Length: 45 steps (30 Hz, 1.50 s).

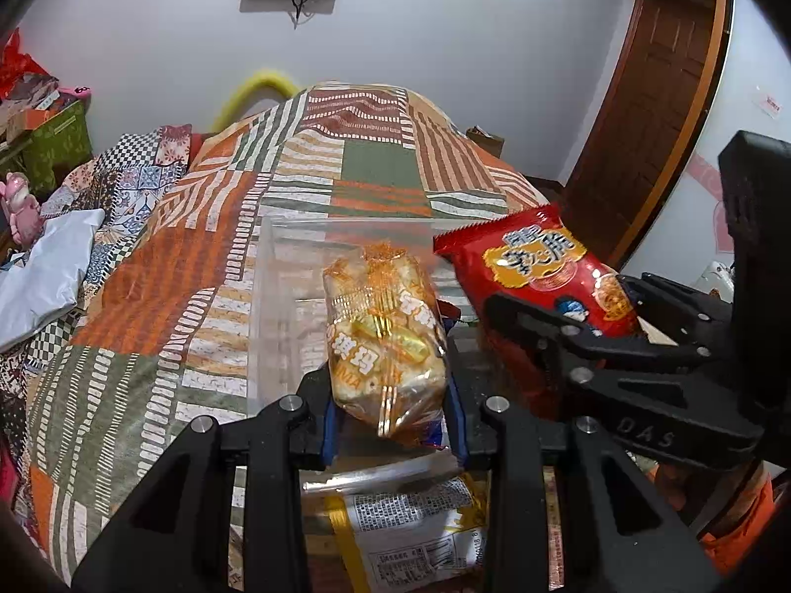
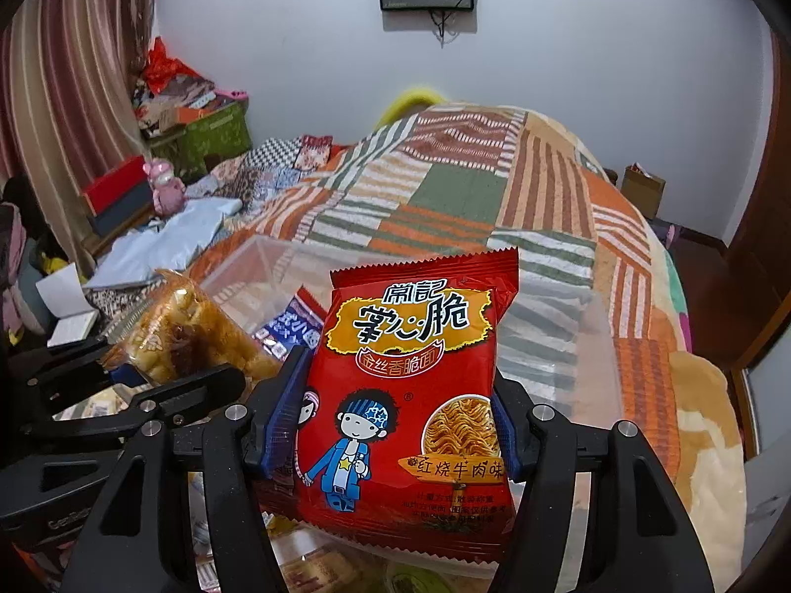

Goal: Organize snacks
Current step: 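Carry both bags over the clear box and open both tools to drop them, then grasp the green jelly cup with the right tool while the left tool grasps the cream biscuit block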

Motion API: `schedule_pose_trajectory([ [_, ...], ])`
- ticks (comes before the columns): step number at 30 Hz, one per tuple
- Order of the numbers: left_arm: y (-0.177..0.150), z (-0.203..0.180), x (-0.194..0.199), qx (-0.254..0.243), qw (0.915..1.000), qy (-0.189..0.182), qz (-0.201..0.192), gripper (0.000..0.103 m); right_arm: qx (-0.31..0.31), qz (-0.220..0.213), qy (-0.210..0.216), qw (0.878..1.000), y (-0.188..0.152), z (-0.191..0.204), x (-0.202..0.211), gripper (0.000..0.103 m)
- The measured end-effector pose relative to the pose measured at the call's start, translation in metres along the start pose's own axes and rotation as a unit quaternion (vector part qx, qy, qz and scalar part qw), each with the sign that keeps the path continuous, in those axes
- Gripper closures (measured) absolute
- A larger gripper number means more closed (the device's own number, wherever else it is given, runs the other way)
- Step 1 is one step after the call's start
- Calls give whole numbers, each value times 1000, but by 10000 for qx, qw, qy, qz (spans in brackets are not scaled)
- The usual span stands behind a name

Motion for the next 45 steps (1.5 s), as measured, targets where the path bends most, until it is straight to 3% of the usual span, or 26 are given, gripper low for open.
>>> schedule_pose_trajectory([
  [8,-5,5,2,111,9999,66,54,65,-50,227,68,9997,-5,-3,-6,41],
  [12,-7,7,12,154,9998,131,-63,49,-76,327,121,9994,-7,-4,-5,33],
  [21,-15,14,39,234,9990,306,-227,38,-61,106,-46,9999,-13,-8,20,24],
  [25,-22,26,54,345,9974,524,-357,21,-66,-31,-193,9998,-18,-12,36,23],
  [33,-53,65,70,583,9931,989,-257,17,-138,-173,-334,9992,-38,-19,59,19],
  [45,-95,96,34,728,9892,1205,414,17,-284,183,-476,9983,-85,-32,44,18],
])
Point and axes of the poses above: each gripper's, at about its wrist camera, not at the fingertips, and x roughly against the way its jaws point, z to its left, y to its top, the point moved 10 cm from there along -x, roughly the way its jaws point, and after that the axes turned 15 degrees about z, right-handed, at the moved point
